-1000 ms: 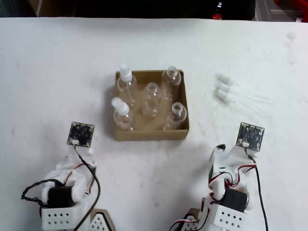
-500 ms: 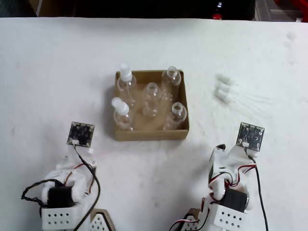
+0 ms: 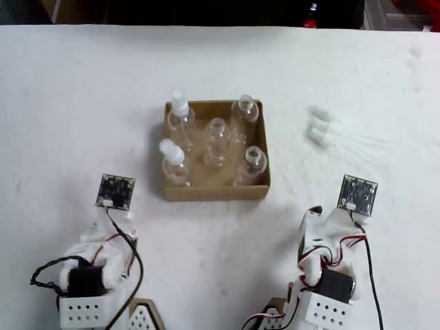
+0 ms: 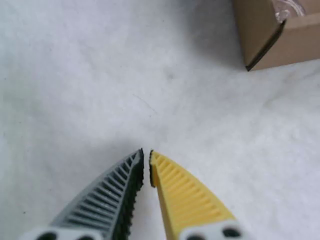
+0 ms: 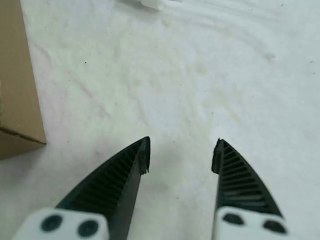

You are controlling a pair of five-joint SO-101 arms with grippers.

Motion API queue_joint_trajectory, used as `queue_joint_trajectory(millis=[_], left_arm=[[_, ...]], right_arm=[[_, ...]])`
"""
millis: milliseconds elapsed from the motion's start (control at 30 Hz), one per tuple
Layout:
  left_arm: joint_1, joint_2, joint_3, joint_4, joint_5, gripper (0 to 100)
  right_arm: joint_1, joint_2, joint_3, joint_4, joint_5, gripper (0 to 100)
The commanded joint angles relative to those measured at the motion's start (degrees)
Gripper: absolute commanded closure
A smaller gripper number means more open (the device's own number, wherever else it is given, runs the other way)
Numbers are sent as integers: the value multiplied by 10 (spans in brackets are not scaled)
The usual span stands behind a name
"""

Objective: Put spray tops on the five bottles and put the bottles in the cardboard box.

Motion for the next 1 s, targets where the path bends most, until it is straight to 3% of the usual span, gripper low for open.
queue_joint_trajectory(millis=[0, 533, 633, 767, 967], left_arm=[[7, -5, -1, -13, -4, 975], [7, -5, -1, -13, -4, 975], [7, -5, -1, -13, -4, 975], [7, -5, -1, -13, -4, 975], [7, -5, -1, -13, -4, 975]], right_arm=[[4, -2, 4, 0, -1, 815], [4, -2, 4, -1, 1, 816], [0, -2, 4, 2, 65, 842], [-37, -2, 4, 3, 146, 981], [-17, -2, 4, -9, 136, 917]])
